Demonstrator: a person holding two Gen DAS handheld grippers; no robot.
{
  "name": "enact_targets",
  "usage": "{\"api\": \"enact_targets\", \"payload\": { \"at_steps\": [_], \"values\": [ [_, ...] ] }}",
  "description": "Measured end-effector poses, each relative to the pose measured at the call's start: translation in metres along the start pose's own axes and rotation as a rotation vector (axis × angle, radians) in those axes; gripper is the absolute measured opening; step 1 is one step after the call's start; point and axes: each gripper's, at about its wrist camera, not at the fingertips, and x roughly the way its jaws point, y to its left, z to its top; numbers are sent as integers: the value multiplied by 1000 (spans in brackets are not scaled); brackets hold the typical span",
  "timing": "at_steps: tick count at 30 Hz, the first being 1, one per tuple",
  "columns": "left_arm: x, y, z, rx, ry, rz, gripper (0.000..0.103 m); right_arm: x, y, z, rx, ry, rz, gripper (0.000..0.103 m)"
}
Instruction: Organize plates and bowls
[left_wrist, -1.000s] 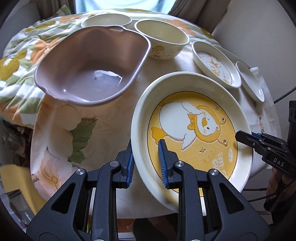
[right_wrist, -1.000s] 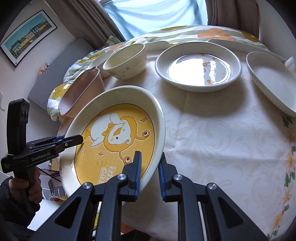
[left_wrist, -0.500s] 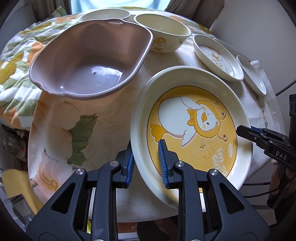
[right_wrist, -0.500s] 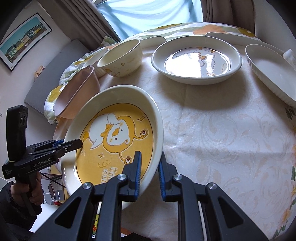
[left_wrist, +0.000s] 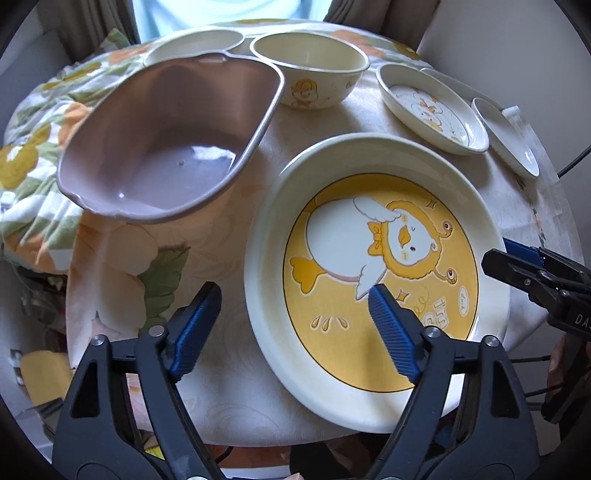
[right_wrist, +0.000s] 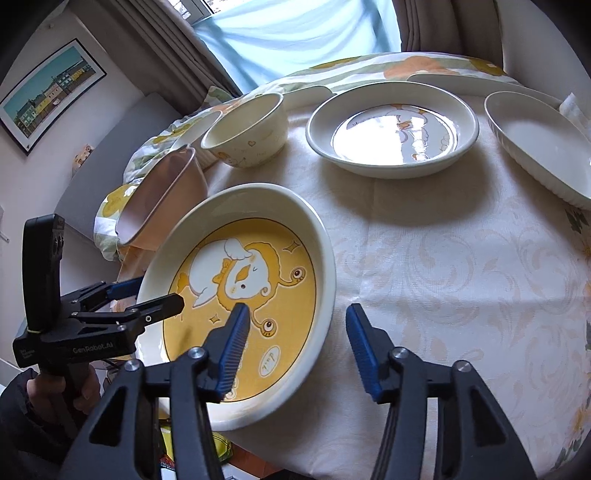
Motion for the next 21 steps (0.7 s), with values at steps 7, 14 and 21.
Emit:
{"api": "enact_targets", "payload": {
  "at_steps": [7, 14, 21],
  "values": [
    [-27, -14, 5, 18, -11, 13, 81, -29, 2, 4, 2, -33, 3, 50],
    [-110, -72, 39, 72, -167, 7, 87, -104, -13, 23, 16, -112, 8, 58],
    [-147, -148, 96, 145, -293, -86, 103, -176, -40, 39, -10, -240, -79, 103]
  ]
}}
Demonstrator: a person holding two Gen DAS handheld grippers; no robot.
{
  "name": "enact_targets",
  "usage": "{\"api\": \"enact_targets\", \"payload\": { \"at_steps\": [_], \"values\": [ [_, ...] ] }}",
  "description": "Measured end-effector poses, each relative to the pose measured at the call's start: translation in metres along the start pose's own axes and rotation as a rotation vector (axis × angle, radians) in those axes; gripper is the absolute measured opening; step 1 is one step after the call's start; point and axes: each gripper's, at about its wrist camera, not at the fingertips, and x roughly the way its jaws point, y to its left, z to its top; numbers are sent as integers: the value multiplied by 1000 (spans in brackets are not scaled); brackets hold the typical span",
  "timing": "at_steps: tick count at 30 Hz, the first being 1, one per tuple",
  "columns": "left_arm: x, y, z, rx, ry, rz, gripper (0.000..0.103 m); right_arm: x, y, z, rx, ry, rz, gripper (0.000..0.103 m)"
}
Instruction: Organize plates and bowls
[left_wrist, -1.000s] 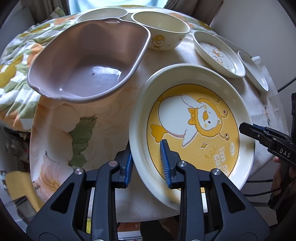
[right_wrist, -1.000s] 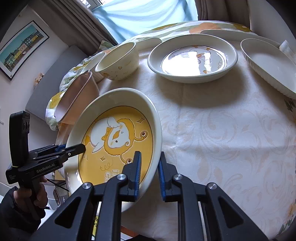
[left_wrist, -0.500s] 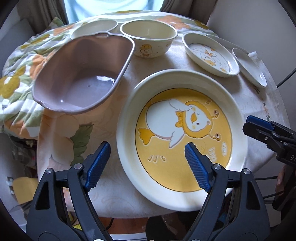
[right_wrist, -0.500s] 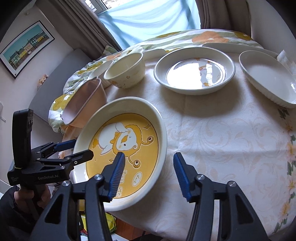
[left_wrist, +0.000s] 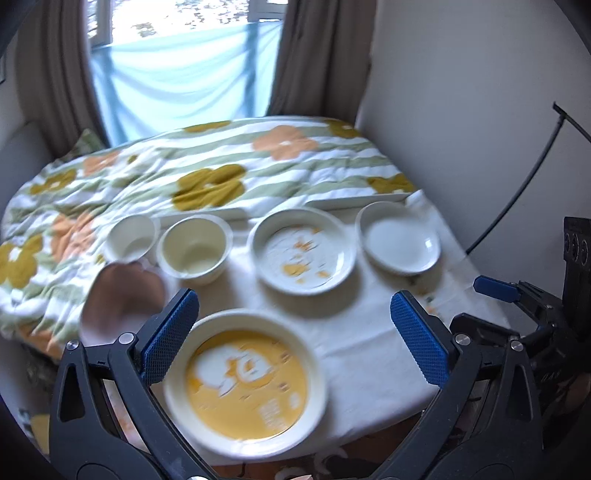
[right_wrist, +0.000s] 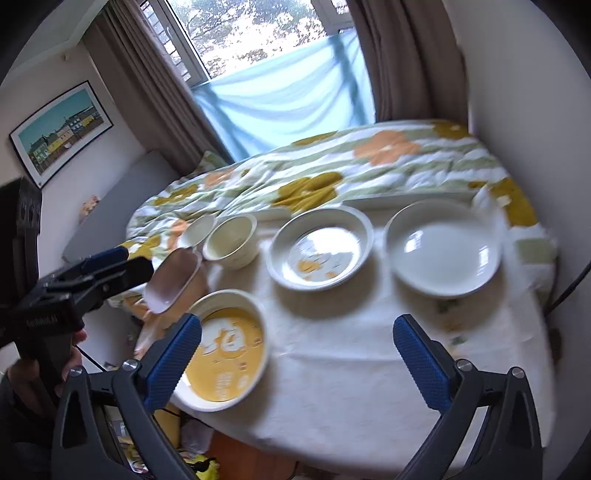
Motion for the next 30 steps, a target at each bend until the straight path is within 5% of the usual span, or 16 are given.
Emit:
{"api": "enact_targets", "payload": {
  "at_steps": [9, 19, 21, 25, 30],
  "values": [
    [75, -62, 76, 52, 110, -187, 103, -27, -72, 25, 139, 2, -174, 103],
    [195, -93, 118, 137, 267, -287, 103, 6, -144, 24, 426, 34, -161, 102],
    [223, -99, 123, 168, 297, -306, 103, 20, -153, 21, 489, 33, -171, 96],
    [280, -106, 124, 224, 386, -344, 86, 51, -175, 13, 643, 39, -176, 72],
    [334, -110, 112, 281, 494, -380, 59, 82, -190, 7, 754, 19, -217, 59]
  ]
}}
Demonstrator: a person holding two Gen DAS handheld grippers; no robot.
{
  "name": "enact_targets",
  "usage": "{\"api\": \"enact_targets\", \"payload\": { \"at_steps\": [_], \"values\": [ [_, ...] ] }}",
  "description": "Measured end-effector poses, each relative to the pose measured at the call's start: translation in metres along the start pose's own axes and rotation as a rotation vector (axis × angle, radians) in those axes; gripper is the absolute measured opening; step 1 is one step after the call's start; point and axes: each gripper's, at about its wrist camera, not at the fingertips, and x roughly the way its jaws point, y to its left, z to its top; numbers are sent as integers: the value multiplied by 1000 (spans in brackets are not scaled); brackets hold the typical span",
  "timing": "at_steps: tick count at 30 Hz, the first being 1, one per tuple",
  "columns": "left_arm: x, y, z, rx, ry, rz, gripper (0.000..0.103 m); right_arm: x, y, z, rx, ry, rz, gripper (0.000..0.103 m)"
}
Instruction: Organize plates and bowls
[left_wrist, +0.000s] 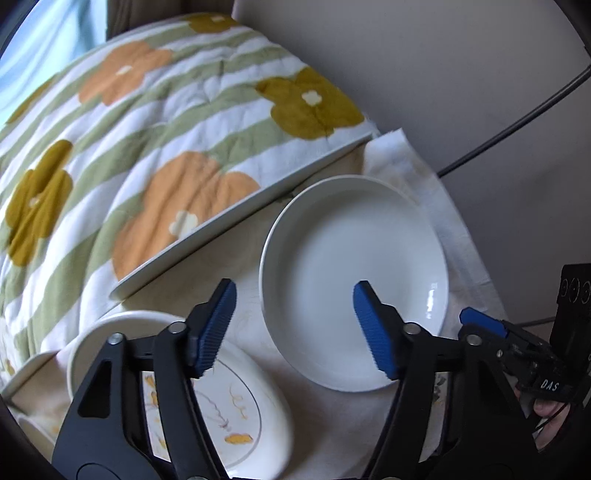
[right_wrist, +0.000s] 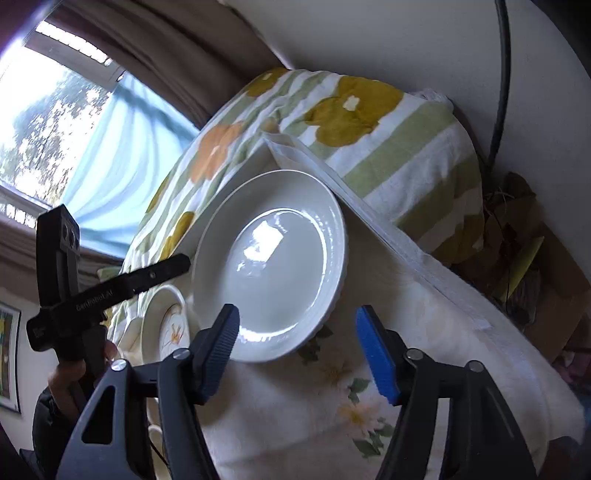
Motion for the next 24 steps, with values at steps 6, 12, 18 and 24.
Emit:
{"api": "enact_targets", "payload": {
  "at_steps": [6, 12, 18, 24],
  "values": [
    [25, 13, 3, 26, 45, -39, 47, 18, -2, 1, 38, -32, -36, 49],
    [36, 18, 7, 36, 58, -52, 35, 28, -8, -1, 60, -48, -66, 33],
    [43, 16, 7, 58, 59, -35, 23, 34, -13, -3, 72, -63, -89, 23],
    [43, 9, 5, 97, 43, 6, 22, 40, -14, -2, 62, -60, -87, 17]
  ]
}}
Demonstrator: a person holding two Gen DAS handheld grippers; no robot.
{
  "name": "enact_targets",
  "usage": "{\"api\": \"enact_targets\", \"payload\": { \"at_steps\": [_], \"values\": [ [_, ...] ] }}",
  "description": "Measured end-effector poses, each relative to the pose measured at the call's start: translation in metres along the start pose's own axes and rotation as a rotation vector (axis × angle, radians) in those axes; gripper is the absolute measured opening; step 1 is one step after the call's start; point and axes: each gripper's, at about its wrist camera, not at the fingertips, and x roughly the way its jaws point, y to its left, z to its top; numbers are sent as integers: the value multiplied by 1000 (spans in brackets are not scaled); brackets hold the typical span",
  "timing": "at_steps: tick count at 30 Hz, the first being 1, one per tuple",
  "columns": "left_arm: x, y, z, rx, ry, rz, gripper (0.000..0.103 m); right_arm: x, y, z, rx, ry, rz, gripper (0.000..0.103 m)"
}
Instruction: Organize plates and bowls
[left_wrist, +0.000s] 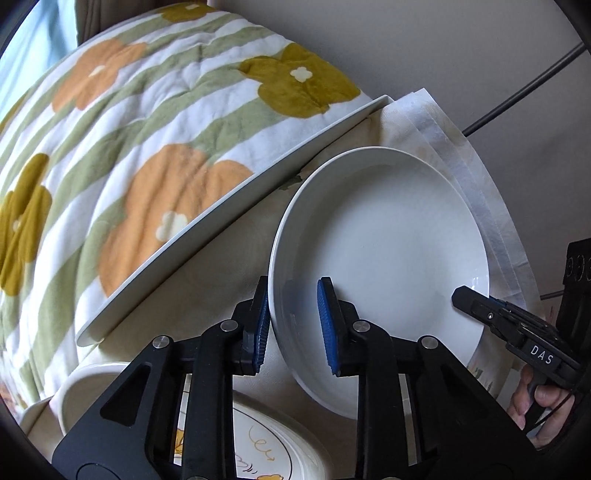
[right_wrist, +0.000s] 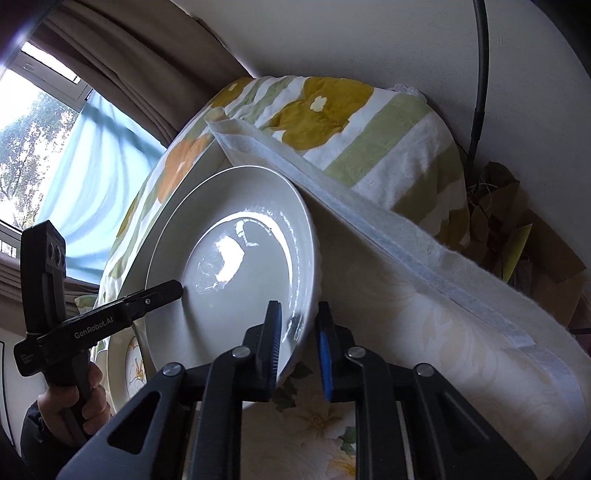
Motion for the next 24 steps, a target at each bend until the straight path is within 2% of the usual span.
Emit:
{"api": "enact_targets", "payload": {
  "at_steps": [7, 14, 20, 24],
  "values": [
    [-9, -3, -2, 4, -33, 31, 22, -7, 8, 4, -79, -17, 4, 17],
    [-38, -12, -8, -29, -95, 81, 22, -20, 18, 12, -195, -21, 29, 17],
    [-85, -27, -32, -110, -172, 133, 22, -43, 29, 22, -313, 4, 105, 17],
    [-114, -34, -59, -206, -210, 181, 22, -55, 39, 20, -398, 50, 158, 17]
  ]
}}
